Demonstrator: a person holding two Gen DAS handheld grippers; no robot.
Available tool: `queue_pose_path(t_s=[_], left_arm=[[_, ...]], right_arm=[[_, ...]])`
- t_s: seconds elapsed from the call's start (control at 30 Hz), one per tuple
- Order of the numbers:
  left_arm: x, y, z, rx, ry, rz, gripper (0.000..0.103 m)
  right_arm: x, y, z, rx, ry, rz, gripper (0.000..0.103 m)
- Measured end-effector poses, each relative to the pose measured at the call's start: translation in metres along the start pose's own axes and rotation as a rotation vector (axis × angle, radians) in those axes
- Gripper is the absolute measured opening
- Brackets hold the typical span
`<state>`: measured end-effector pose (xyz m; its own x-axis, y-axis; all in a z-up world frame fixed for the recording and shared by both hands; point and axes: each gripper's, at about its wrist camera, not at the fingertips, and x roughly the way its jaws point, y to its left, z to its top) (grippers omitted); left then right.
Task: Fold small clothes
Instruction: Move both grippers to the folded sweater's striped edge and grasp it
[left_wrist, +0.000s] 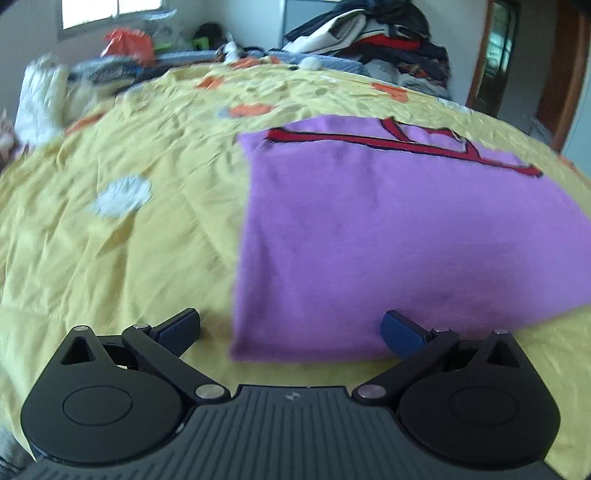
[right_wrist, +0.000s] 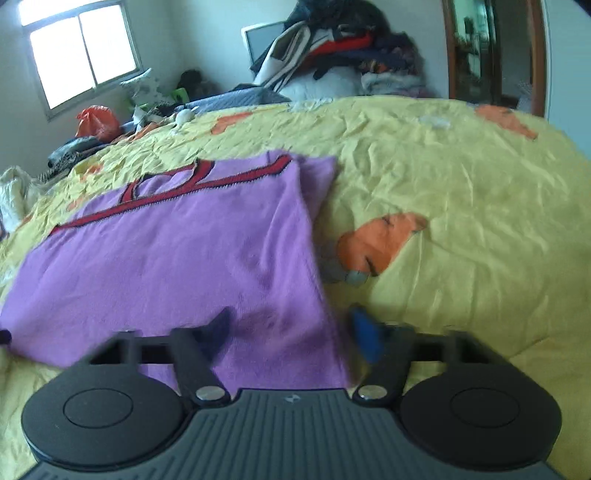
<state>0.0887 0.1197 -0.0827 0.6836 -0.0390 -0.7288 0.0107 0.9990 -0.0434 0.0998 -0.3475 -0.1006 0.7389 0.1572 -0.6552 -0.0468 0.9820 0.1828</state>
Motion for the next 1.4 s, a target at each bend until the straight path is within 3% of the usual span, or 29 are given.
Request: queue_pose_path(t_s=[0.13,0.27,0.33,0.43,0.63,0.7,0.77,0.8,0.83,0.9,1.03,1.2,1.27,1.4], left_arm=[[-0.005,0.021,0.002,-0.057,0.015,-0.02,0.103],[-0.009,0.033,0.004,-0.083,0.024,-0.083,0.095],[-0.012,0.039,0.006,-0.085,0.027,-0.087,0.07],[-0.015,0.052,0.012,-0.084,0.063,-0.092,0.041],[-0.021,0.058,0.009,-0.059,0.098,-0.167,0.022],[-0.023,0.065,0.013,-0.124,0.073,-0.215,0.024],[-0.021,0.077,0.023,-0.193,0.049,-0.281,0.049],[-0.018,0.085,0.031,-0.223,0.026,-0.308,0.08],[-0.015,0.09,0.039,-0.245,0.003,-0.316,0.1],[-0.003,0.1,0.059,-0.256,-0.051,-0.354,0.099],[0.044,0.113,0.099,-0.307,-0.034,-0.455,0.096],[0.099,0.106,0.139,-0.269,0.05,-0.475,0.093],[0.116,0.102,0.15,-0.267,0.096,-0.45,0.093],[0.133,0.096,0.164,-0.247,0.118,-0.455,0.097]], right_arm=[[-0.011,0.004,-0.009,-0.042,-0.005,-0.014,0.009],[-0.016,0.012,-0.014,-0.109,-0.019,-0.065,0.006],[-0.018,0.015,-0.017,-0.129,-0.016,-0.077,0.006],[-0.022,0.016,-0.021,-0.138,-0.012,-0.093,0.006],[-0.033,0.021,-0.027,-0.155,0.017,-0.125,0.005],[-0.033,0.013,-0.022,-0.097,0.027,-0.104,0.006],[-0.037,0.011,-0.016,-0.086,0.03,-0.097,0.011],[-0.041,0.013,-0.013,-0.088,0.015,-0.121,0.032],[-0.046,0.016,-0.01,-0.094,-0.009,-0.13,0.065],[-0.056,0.026,-0.006,-0.11,-0.081,-0.107,0.098],[-0.058,0.065,0.0,-0.204,-0.145,-0.107,0.098],[-0.041,0.131,0.0,-0.247,-0.134,0.08,0.098],[-0.034,0.165,-0.004,-0.283,-0.121,0.148,0.098],[-0.02,0.222,-0.009,-0.347,-0.092,0.266,0.098]])
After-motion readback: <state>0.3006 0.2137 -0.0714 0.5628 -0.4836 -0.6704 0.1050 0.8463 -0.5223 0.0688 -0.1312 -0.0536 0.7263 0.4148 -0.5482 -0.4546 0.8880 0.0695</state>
